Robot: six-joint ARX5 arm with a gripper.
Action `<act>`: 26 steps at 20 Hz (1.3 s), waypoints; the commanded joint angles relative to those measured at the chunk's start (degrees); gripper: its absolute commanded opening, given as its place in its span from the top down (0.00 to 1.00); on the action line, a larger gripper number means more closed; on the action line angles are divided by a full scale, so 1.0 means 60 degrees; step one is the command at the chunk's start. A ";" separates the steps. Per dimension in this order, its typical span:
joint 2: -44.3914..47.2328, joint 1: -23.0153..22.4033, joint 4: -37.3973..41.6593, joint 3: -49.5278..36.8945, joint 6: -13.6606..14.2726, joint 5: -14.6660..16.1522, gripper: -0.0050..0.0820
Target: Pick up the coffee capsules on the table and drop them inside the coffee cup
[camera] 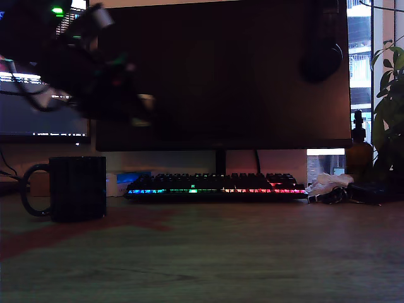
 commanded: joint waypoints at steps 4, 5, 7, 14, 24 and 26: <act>-0.0412 0.0747 -0.0033 -0.0011 0.0080 0.0000 0.79; -0.0412 0.0900 -0.0029 -0.0011 0.0084 -0.0015 0.79; -0.0408 0.1166 -0.0044 -0.0011 0.0084 -0.0208 0.79; -0.0215 0.1614 -0.0182 -0.0011 0.0149 -0.0761 0.79; 0.0743 0.1971 -0.0317 -0.0011 0.0142 -0.0754 0.79; 0.0787 0.1967 -0.0313 -0.0011 0.0142 -0.0754 0.79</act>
